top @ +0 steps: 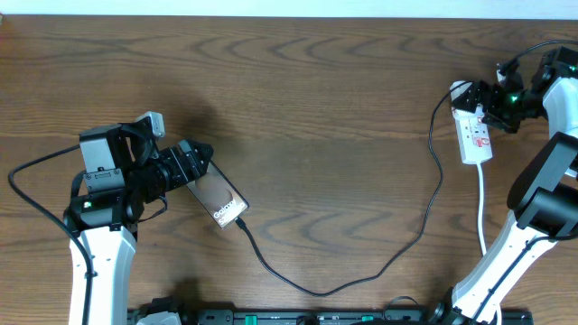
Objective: Plug charger to phone and switch on socket
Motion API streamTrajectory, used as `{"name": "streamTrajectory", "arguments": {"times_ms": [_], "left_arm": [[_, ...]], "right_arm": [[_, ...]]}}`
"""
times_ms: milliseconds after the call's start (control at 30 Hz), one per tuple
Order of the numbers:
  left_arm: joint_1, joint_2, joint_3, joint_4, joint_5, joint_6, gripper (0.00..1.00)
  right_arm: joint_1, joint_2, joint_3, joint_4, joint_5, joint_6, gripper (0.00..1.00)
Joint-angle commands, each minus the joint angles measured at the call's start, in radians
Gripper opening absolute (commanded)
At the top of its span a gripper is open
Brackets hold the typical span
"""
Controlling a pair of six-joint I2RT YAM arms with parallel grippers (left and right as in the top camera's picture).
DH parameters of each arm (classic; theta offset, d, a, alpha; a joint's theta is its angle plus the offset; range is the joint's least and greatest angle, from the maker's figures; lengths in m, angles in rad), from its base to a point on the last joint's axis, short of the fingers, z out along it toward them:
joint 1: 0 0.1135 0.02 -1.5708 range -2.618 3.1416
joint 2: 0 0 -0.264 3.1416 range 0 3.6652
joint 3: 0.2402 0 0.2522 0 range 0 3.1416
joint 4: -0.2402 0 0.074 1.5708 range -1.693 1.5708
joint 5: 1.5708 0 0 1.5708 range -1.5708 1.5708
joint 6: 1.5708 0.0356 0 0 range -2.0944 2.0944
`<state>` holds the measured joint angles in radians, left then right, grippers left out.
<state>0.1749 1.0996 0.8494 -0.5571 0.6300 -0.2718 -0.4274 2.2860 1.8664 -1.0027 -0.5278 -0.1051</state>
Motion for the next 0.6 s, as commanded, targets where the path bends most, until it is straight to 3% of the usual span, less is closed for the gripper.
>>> {"name": "streamTrajectory", "arguments": {"times_ms": [0, 567], "left_arm": [[0.003, -0.002, 0.012, -0.002, 0.006, 0.017, 0.8], [0.003, -0.002, 0.012, -0.01, 0.006, 0.018, 0.8]], "right_arm": [[0.048, 0.01, -0.002, -0.004, -0.085, 0.023, 0.99], [0.061, 0.01, -0.003, -0.01, -0.081, 0.034, 0.99]]}}
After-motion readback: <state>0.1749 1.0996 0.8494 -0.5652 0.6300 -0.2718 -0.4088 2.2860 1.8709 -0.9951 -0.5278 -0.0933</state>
